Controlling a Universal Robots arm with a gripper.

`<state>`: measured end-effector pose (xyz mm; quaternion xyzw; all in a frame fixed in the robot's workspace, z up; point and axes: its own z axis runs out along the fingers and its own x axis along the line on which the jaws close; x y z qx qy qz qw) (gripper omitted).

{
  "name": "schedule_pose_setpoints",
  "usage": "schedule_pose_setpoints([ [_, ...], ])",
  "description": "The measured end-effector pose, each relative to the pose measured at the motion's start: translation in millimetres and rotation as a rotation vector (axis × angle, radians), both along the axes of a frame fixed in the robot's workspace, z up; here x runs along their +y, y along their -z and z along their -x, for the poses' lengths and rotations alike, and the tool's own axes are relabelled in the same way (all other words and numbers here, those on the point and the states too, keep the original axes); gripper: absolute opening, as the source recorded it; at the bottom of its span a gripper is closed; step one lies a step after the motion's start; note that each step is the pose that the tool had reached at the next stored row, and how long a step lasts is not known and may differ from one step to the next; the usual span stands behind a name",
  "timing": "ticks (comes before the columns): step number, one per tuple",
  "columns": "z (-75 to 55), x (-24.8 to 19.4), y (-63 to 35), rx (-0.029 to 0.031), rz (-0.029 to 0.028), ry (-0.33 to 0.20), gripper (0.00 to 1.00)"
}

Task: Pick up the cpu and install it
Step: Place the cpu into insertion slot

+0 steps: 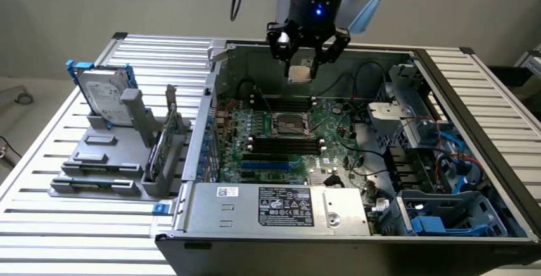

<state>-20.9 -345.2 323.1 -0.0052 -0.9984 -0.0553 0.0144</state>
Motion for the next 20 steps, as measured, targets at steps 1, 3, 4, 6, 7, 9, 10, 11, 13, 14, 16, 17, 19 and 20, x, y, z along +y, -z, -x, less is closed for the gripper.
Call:
schedule_pose_setpoints([
  [1,0.0,0.0,0.0,0.0000,0.0000,0.000,0.55],
  [3,0.0,0.0,0.0,0.0000,0.0000,0.000,0.55],
  [4,0.0,0.0,0.0,-0.0007,0.0000,0.000,0.55],
  [6,0.1,0.0,0.1,-0.0042,-0.0002,0.000,0.55],
  [7,0.2,0.0,0.1,-0.0048,-0.0001,0.000,0.55],
  [9,1.2,0.1,1.0,-0.0054,0.0001,0.000,0.55],
  [10,1.9,0.1,2.8,-0.0054,0.0008,0.000,0.55],
  [11,2.8,0.2,4.7,-0.0055,0.0010,0.001,0.55],
  [13,4.5,0.3,8.3,-0.0055,0.0020,0.001,0.55],
  [14,5.3,0.3,10.2,-0.0054,0.0025,0.001,0.55],
  [16,6.0,0.3,13.8,-0.0055,0.0041,0.001,0.55],
  [17,6.0,0.3,15.6,-0.0055,0.0049,0.001,0.55],
  [19,6.0,0.3,19.2,-0.0054,0.0060,0.001,0.55],
  [20,6.0,0.3,20.9,-0.0056,0.0059,0.003,0.55],
])
